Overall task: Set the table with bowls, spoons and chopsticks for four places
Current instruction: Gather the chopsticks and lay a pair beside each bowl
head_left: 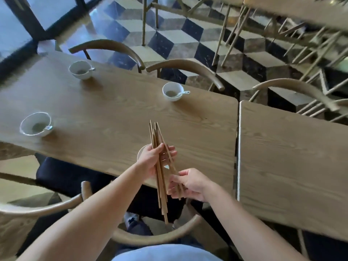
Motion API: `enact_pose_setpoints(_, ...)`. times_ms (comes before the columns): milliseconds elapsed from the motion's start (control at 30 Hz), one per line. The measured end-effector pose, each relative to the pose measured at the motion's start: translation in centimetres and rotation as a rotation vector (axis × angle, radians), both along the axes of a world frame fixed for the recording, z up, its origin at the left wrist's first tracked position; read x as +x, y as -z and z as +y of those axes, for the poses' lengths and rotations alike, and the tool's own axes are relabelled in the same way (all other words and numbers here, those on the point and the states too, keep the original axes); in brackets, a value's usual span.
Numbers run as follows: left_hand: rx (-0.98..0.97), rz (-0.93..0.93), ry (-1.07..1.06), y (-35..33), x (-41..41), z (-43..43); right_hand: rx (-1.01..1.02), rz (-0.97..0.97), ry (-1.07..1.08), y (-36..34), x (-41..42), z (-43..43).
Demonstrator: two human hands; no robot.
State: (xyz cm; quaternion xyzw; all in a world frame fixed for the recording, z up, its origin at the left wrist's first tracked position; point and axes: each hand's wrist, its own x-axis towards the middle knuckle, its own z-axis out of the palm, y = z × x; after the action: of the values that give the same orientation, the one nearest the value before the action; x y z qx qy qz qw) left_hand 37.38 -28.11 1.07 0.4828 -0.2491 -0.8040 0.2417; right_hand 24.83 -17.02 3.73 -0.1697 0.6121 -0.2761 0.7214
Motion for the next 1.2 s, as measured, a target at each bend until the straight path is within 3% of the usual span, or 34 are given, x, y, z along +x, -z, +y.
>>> enact_pose_setpoints(100,0.007,0.024,0.064,0.2,0.1,-2.5,0.015,0.026,0.134,-0.2,1.5,-0.9)
enact_pose_setpoints(633,0.048,0.169,0.251,1.4,2.1,-5.2,0.049,0.077,0.258,-0.1,5.0,-2.0)
enact_pose_setpoints(933,0.035,0.126,0.308,1.2,0.5,-4.8,0.029,0.060,0.195,-0.7,1.9,-1.3)
enact_pose_setpoints(1200,0.110,0.027,0.181,0.7,-0.8,-5.4,0.046,0.015,0.366,-0.6,-2.6,0.2)
